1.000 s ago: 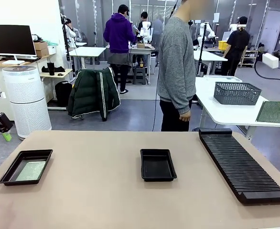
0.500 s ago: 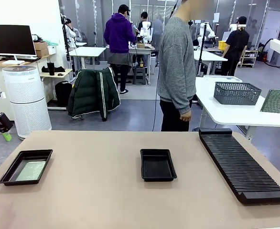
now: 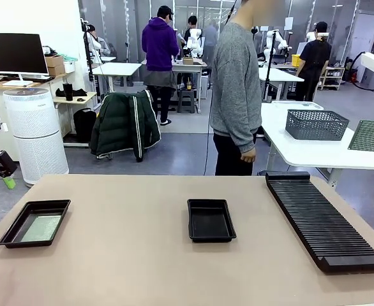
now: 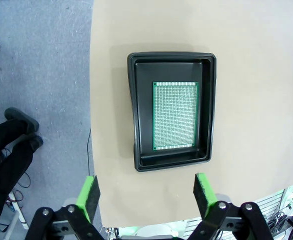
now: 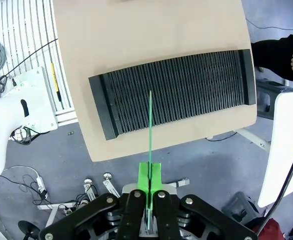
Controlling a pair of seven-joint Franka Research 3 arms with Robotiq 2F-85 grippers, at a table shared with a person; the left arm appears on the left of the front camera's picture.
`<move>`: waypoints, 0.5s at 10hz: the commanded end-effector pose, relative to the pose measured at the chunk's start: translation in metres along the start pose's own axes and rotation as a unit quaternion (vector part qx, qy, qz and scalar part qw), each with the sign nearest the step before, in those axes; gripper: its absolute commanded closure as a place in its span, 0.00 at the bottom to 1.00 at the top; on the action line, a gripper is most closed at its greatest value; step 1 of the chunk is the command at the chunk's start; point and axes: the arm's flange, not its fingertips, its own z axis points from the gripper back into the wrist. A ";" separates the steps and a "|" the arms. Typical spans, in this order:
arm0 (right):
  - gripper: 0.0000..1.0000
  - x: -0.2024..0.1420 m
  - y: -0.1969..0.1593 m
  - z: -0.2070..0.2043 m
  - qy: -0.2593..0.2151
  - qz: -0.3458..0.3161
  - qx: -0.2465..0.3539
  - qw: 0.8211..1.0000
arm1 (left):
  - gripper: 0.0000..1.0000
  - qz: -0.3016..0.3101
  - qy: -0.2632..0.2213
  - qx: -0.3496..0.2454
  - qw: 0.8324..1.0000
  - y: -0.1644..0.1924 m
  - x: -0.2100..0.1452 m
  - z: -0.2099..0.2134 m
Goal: Inspect and transfer BCBs to ESD trays.
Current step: Pick up the Blank PCB from the PCB Rack and place it in the right ESD tray.
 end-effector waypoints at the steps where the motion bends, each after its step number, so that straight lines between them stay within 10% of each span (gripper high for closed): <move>1: 0.98 0.001 0.000 0.000 0.001 0.000 0.000 1.000 | 0.00 -0.002 -0.007 -0.001 1.000 0.002 0.000 -0.002; 5: 0.98 0.001 0.000 0.000 0.001 0.000 0.000 1.000 | 0.00 -0.002 -0.007 -0.001 1.000 0.002 0.000 -0.002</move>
